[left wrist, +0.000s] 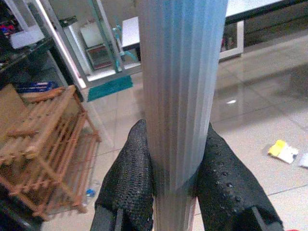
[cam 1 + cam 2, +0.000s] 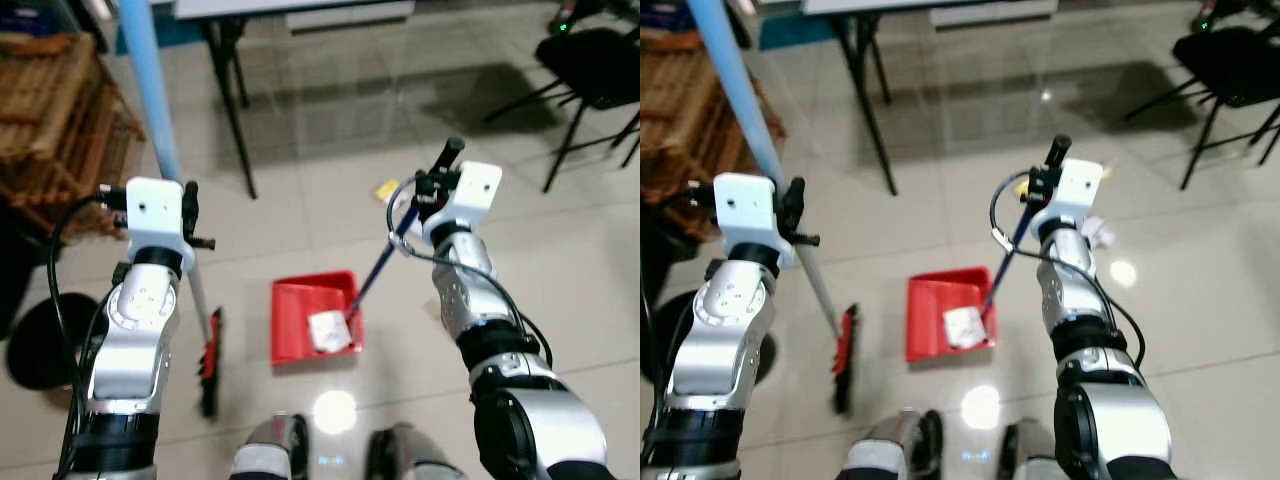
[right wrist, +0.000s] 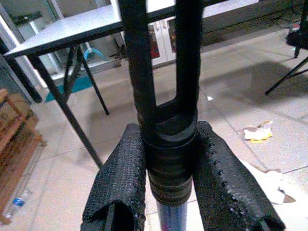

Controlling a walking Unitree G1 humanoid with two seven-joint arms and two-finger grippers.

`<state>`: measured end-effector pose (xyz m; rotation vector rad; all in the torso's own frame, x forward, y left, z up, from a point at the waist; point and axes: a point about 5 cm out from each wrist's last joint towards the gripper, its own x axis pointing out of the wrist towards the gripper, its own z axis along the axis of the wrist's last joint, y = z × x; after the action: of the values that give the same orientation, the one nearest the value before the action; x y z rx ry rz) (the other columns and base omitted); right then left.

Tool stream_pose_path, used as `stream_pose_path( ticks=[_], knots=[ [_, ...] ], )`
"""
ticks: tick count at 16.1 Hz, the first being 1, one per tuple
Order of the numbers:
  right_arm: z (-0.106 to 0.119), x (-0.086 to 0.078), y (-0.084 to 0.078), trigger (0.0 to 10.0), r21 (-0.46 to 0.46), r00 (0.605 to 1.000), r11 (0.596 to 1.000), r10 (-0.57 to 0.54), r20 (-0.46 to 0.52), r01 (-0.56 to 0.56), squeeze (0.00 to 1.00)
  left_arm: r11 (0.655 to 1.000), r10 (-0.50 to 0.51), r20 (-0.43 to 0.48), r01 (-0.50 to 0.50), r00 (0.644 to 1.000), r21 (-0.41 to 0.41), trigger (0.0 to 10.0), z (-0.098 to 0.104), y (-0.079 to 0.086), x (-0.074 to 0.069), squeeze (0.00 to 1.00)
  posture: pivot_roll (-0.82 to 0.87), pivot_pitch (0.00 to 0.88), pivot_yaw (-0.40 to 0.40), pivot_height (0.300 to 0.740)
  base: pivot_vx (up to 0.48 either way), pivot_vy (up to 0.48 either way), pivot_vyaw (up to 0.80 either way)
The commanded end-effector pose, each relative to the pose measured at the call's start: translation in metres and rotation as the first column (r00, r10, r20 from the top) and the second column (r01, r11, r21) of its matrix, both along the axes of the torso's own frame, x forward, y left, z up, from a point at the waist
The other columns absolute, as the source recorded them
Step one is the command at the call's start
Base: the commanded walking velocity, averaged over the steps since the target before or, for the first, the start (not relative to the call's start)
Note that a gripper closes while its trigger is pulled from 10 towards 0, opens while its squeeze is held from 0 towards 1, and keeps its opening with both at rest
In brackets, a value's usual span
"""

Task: Sweep floor

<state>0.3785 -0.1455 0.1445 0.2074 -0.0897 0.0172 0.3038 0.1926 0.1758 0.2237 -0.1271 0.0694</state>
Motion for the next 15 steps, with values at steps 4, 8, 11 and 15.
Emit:
stream_pose_path(
  ticks=[4,8,11,15],
  knots=[
    [0.008,0.001,-0.005,10.0,0.037,0.999,0.999,-0.017,0.030,0.016,0.00,1.000,-0.004,0.064,0.003,0.998,0.018,10.0,0.016,-0.002,0.000,0.00,0.07,0.218,0.070,0.740,0.000,0.352,0.00],
    [0.006,0.001,-0.003,10.0,0.036,0.999,0.999,-0.018,0.027,0.017,0.00,0.999,-0.030,0.064,0.028,0.997,0.040,10.0,0.017,-0.005,0.001,0.00,0.07,0.224,0.075,0.740,0.000,0.000,0.00],
    [0.006,0.000,-0.003,10.0,0.034,1.000,0.999,-0.019,0.026,0.018,0.00,0.999,-0.050,0.046,0.050,0.998,0.015,10.0,0.014,-0.008,-0.003,0.00,0.08,0.231,0.075,0.740,0.000,0.000,0.00],
    [0.007,0.001,-0.002,10.0,0.032,1.000,0.999,-0.014,0.025,0.013,0.00,0.998,-0.069,0.012,0.069,0.998,0.007,10.0,0.004,-0.012,-0.009,0.00,0.08,0.235,0.073,0.740,0.000,0.000,0.00]
  ],
)
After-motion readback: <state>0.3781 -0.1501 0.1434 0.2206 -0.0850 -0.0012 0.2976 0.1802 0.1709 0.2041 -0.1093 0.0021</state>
